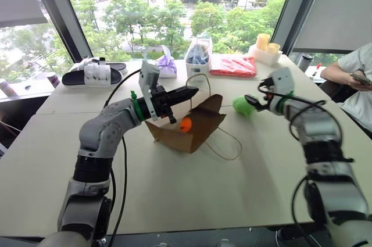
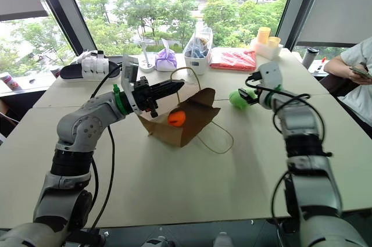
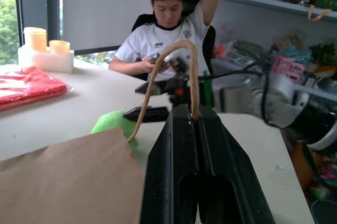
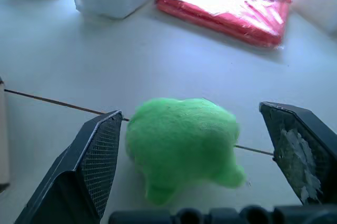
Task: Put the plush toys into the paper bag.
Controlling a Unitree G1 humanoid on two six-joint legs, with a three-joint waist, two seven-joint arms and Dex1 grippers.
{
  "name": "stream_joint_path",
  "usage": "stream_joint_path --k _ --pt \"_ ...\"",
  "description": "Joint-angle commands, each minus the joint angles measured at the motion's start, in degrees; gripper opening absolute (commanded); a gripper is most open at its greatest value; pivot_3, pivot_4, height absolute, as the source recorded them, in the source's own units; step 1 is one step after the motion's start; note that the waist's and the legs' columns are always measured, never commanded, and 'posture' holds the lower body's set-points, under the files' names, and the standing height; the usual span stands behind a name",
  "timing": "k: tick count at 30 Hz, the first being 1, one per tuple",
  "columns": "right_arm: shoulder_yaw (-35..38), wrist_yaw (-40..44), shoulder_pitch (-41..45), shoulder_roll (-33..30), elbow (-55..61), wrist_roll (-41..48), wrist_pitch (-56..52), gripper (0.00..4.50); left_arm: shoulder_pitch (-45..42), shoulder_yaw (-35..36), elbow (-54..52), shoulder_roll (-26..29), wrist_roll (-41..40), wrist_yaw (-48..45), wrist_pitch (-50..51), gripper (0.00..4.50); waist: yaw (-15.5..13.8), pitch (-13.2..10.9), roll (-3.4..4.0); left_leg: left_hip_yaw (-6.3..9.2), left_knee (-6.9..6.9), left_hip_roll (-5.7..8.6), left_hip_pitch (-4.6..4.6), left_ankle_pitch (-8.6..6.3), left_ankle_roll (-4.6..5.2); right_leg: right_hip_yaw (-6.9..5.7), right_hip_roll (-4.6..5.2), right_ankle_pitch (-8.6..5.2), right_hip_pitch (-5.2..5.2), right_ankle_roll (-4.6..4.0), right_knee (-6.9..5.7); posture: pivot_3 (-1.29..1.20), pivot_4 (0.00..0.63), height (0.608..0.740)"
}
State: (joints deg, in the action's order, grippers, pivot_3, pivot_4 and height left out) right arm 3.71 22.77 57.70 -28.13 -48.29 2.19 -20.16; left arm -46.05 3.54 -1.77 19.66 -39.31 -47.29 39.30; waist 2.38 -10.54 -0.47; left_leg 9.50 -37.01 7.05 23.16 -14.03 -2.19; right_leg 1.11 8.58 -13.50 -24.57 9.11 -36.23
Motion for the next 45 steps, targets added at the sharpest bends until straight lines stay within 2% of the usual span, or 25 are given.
stream_joint_path --k 1,6,9,16,17,21,23,25,28,31,34,38,45 --pt "-1.51 -4.39 5.45 2.08 -13.84 -3.8 10.93 4.47 -0.34 1.03 -2.53 0.56 -0.38 0.28 -1.22 0.0 0.18 0.0 0.01 0.04 0.01 0.0 0.03 0.0 0.0 0.0 0.01 0.0 -0.02 0.0 0.01 0.0 0.15 0.74" --pt "-2.79 -7.86 7.15 4.36 -23.35 -6.72 15.71 4.47 0.29 1.51 -3.84 1.03 -0.55 1.24 -1.02 0.0 0.3 0.0 0.01 0.08 0.01 0.0 0.08 -0.01 0.0 0.01 0.02 0.03 -0.04 0.05 0.09 0.0 0.15 0.74" --pt "-2.56 -9.8 7.63 4.62 -24.74 -7.29 17.89 3.7 0.71 1.71 -4.36 1.38 -0.63 1.74 -1.04 0.0 0.3 0.0 0.01 0.08 -0.04 0.02 0.08 0.0 0.0 0.01 0.0 0.03 -0.03 0.06 0.06 0.0 0.15 0.74" --pt "-2.23 -10.72 8.84 4.3 -25.61 -8.01 19.35 0.2 1.03 1.27 -4.41 1.41 -0.56 1.71 -1.3 0.0 0.53 0.0 0.01 0.08 -0.05 0.03 0.05 0.0 -0.01 0.01 -0.02 0.03 -0.03 0.06 0.03 0.0 0.15 0.74" --pt "-2.21 -10.65 8.95 4.25 -25.63 -8.05 19.45 0.05 1.0 1.18 -4.3 1.4 -0.5 1.59 -1.35 0.0 0.55 0.0 0.01 0.08 -0.05 0.03 0.05 0.0 -0.01 0.01 -0.02 0.03 -0.03 0.06 0.03 0.0 0.15 0.74" --pt "-4.61 -8.47 9.33 2.28 -22.88 -10.28 20.46 0.05 0.9 0.79 -3.02 0.83 -0.01 1.3 -2.04 0.0 0.72 0.0 0.01 0.08 -0.05 0.03 0.06 0.0 -0.01 0.01 -0.02 0.03 -0.03 0.06 0.03 0.0 0.15 0.74" --pt "-3.73 -1.95 6.63 0.13 -12.95 -7.96 17.38 0.05 1.2 0.53 -2.72 0.37 0.03 1.32 -2.22 0.0 0.6 -0.02 0.04 0.08 -0.06 0.04 0.07 0.0 -0.01 0.01 -0.01 0.03 -0.03 0.06 0.04 0.0 0.15 0.74" --pt "-3.22 6.5 -2.5 -3.39 10.69 -4.13 6.85 0.05 1.23 0.44 -2.45 0.14 0.0 1.2 -2.37 0.0 0.14 -0.02 0.04 0.1 -0.06 0.03 0.11 0.0 0.0 0.0 -0.01 0.04 -0.05 0.06 0.04 0.0 0.15 0.74" --pt "-2.71 14.33 -17.3 -10.06 48.22 2.5 -13.8 0.05 0.86 0.49 -1.52 0.08 0.07 0.92 -2.72 0.0 -0.56 0.0 0.06 0.29 -0.05 0.01 0.22 -0.03 0.03 -0.07 -0.01 0.04 -0.15 0.09 0.0 0.0 0.15 0.74" --pt "-1.89 15.77 -23.78 -13.61 68.37 6.92 -28.06 0.05 0.51 0.53 -0.64 -0.15 0.04 0.89 -3.0 0.0 -0.07 0.0 0.06 0.28 -0.07 0.04 0.26 -0.06 0.07 -0.04 0.01 0.04 -0.2 0.1 0.03 0.0 0.15 0.74" --pt "-3.39 15.81 -25.5 -15.37 76.98 8.21 -35.18 0.05 0.29 0.56 -0.13 -0.45 0.18 0.82 -3.2 0.0 0.03 0.0 0.06 0.06 -0.2 0.02 0.11 -0.13 0.21 -0.01 0.03 0.14 -0.06 0.09 0.08 0.0 0.15 0.74" --pt "-6.58 13.69 -24.52 -12.8 81.67 9.48 -39.82 0.05 -0.11 0.5 0.44 -0.65 0.21 0.77 -3.55 0.0 -0.36 0.01 0.05 0.08 -0.22 0.0 -0.03 -0.26 0.45 -0.02 0.0 0.18 0.1 0.06 0.06 0.0 0.15 0.74" --pt "-14.67 11.81 -20.62 -7.08 76.93 8.19 -36.99 0.05 -1.09 0.66 1.08 -0.77 0.14 0.96 -3.87 0.0 -1.3 0.01 0.05 0.05 -0.23 0.0 0.0 -0.08 0.13 -0.01 0.04 0.19 0.03 0.08 0.08 0.0 0.15 0.74"
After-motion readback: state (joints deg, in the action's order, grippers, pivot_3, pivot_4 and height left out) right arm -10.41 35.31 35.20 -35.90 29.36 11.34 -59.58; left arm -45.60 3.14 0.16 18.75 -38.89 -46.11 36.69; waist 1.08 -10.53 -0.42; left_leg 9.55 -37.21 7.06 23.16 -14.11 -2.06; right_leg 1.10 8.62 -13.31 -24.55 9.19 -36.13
